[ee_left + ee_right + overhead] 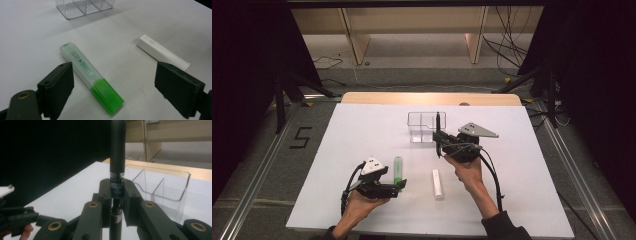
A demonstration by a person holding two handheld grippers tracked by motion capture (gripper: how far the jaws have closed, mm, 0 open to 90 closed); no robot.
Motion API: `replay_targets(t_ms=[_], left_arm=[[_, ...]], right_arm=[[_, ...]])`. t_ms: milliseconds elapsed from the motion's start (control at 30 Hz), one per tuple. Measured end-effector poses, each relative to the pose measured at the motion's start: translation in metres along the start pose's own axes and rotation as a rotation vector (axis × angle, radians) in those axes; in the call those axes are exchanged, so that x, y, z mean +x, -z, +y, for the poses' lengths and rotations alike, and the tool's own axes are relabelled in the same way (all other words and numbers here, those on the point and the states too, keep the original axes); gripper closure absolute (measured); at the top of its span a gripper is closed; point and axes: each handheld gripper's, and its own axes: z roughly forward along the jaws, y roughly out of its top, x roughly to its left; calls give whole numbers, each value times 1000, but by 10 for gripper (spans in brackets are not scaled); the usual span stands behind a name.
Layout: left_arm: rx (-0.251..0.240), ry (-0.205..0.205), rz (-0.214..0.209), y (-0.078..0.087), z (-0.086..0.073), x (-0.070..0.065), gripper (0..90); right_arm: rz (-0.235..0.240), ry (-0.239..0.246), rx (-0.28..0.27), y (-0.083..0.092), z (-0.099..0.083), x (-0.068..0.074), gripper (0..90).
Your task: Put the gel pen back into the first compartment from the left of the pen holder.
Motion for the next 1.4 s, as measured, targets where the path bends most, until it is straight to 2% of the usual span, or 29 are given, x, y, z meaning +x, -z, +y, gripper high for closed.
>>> replay_targets(t_ms=[200, 333, 733, 800, 1000, 1400], left_arm=[[16, 1, 5, -3, -2, -1, 155], [21, 16, 17, -3, -2, 0, 155], [27, 22, 23, -5, -3, 0, 155], [27, 24, 22, -5, -3, 1, 155], [26, 24, 18, -6, -3, 1, 154], [22, 15, 21, -6, -3, 0, 154]], right_arm=[[-3, 6, 5, -18, 13, 2, 795], [-13, 10, 10, -31, 22, 1, 794], [-42, -6, 26, -68, 46, -4, 795], [-48, -16, 24, -74, 49, -7, 794], [-80, -5, 38, -89, 59, -10, 794], [-114, -21, 55, -108, 64, -14, 794]])
